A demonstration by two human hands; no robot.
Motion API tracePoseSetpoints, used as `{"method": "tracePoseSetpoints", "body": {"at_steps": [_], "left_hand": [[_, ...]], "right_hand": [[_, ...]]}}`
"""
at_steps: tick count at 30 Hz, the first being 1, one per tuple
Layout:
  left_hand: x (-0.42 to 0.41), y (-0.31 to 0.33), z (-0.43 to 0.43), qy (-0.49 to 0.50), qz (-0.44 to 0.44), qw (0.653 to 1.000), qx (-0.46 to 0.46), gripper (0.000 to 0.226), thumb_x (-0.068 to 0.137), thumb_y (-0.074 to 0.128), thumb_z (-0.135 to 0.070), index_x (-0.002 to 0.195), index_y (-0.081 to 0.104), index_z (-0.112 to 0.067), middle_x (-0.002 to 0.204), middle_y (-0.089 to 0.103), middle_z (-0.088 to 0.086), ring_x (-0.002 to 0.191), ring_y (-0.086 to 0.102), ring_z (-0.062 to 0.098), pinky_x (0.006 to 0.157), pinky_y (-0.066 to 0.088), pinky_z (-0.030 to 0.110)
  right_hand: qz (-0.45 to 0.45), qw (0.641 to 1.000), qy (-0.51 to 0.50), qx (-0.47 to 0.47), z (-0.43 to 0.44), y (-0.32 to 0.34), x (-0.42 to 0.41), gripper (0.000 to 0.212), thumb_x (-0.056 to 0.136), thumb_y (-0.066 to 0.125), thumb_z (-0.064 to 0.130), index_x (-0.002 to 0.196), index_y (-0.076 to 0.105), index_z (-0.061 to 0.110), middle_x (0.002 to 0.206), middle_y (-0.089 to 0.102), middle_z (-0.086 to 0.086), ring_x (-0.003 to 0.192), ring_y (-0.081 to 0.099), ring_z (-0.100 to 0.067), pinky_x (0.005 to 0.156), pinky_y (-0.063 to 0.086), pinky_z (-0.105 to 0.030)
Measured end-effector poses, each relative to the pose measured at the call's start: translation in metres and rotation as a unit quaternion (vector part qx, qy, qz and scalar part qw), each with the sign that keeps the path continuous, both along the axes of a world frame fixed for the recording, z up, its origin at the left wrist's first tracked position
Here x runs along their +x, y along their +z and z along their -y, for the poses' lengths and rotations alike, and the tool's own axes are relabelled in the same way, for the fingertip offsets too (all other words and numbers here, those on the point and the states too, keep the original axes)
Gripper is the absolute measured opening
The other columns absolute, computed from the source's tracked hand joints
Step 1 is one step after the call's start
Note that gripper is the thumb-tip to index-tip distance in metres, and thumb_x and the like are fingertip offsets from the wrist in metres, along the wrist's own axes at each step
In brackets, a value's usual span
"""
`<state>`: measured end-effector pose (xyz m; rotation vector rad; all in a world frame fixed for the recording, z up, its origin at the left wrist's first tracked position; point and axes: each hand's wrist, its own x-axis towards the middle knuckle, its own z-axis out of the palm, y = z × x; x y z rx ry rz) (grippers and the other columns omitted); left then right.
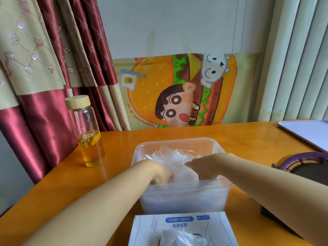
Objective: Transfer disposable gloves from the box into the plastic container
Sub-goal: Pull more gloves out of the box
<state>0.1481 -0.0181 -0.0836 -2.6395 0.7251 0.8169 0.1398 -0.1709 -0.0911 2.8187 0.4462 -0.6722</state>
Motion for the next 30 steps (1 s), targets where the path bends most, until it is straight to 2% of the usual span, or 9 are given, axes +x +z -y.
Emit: {"method": "tracePoseSetpoints", "body": {"at_steps": [6,8,12,15,17,21,23,26,30], "left_hand": [[-0.006,0.006,-0.003,-0.002,0.014,1.0,-0.02,0.057,0.099,0.043,-0.014,0.152,0.022,-0.016,0.157,0.026,0.003,0.141,0.031,0.026,0.111,0.033,0.037],[-0.01,0.016,-0.007,0.0,0.034,0.998,-0.05,0.055,0.099,0.042,-0.015,0.151,0.027,-0.017,0.155,0.032,0.0,0.138,0.036,0.024,0.11,0.036,0.037],[-0.023,0.046,-0.026,0.017,0.071,0.985,-0.155,0.053,0.096,0.054,-0.032,0.146,0.04,-0.018,0.147,0.044,-0.005,0.131,0.045,0.016,0.109,0.037,0.031],[-0.044,0.061,-0.047,0.047,0.088,0.947,-0.304,0.044,0.096,0.056,-0.02,0.139,0.049,-0.021,0.139,0.052,-0.008,0.125,0.05,0.007,0.106,0.039,0.024],[-0.063,0.061,-0.06,0.064,0.095,0.902,-0.417,0.035,0.094,0.058,-0.016,0.126,0.058,-0.029,0.125,0.061,-0.014,0.112,0.057,-0.001,0.1,0.043,0.019],[-0.109,0.042,-0.072,0.08,0.07,0.836,-0.538,0.019,0.088,0.068,-0.016,0.095,0.067,-0.034,0.097,0.071,-0.014,0.086,0.065,-0.002,0.082,0.053,0.02],[-0.125,0.023,-0.07,0.063,0.049,0.874,-0.479,0.019,0.087,0.069,-0.025,0.102,0.066,-0.035,0.102,0.068,-0.018,0.09,0.062,-0.007,0.083,0.05,0.014],[-0.138,-0.006,-0.065,0.026,0.055,0.931,-0.36,0.044,0.085,0.068,-0.04,0.127,0.057,-0.033,0.121,0.058,-0.021,0.106,0.054,-0.005,0.09,0.046,0.014],[-0.145,-0.027,-0.064,0.009,0.112,0.932,-0.345,0.045,0.086,0.067,-0.041,0.128,0.058,-0.031,0.118,0.056,-0.016,0.103,0.051,0.0,0.085,0.042,0.015]], "right_hand": [[0.016,1.0,0.01,-0.013,0.0,0.005,-0.006,0.054,0.098,0.048,0.017,0.145,0.029,0.001,0.149,0.036,-0.013,0.135,0.037,-0.029,0.112,0.03,-0.037],[0.053,0.998,0.016,0.033,0.002,0.023,-0.021,0.058,0.096,0.053,0.027,0.146,0.033,0.007,0.149,0.037,-0.007,0.136,0.036,-0.023,0.111,0.028,-0.03],[0.152,0.978,0.03,0.139,0.005,0.058,-0.052,0.041,0.091,0.061,0.029,0.13,0.057,0.017,0.129,0.06,0.002,0.114,0.057,-0.014,0.095,0.042,-0.023],[0.217,0.947,0.062,0.227,0.004,0.073,-0.078,0.026,0.091,0.062,0.026,0.116,0.067,0.022,0.112,0.068,0.008,0.082,0.059,0.001,0.071,0.042,-0.005],[0.214,0.936,0.08,0.267,-0.001,0.078,-0.101,0.018,0.089,0.064,0.027,0.106,0.07,0.025,0.099,0.07,0.014,0.072,0.056,0.007,0.064,0.043,-0.003],[0.08,0.962,0.122,0.231,-0.013,0.058,-0.143,0.026,0.089,0.064,0.032,0.113,0.066,0.025,0.108,0.068,0.013,0.089,0.061,0.003,0.068,0.042,-0.002],[0.061,0.971,0.126,0.196,-0.017,0.037,-0.15,0.033,0.09,0.062,0.033,0.122,0.062,0.025,0.117,0.065,0.01,0.098,0.059,-0.001,0.07,0.037,-0.005],[0.097,0.969,0.11,0.197,-0.025,0.011,-0.153,0.033,0.091,0.061,0.031,0.123,0.062,0.022,0.12,0.063,0.005,0.089,0.051,-0.001,0.067,0.032,-0.007],[0.116,0.97,0.098,0.191,-0.03,-0.006,-0.156,0.03,0.092,0.058,0.034,0.117,0.067,0.02,0.117,0.058,0.003,0.098,0.058,-0.014,0.079,0.045,-0.019]]}}
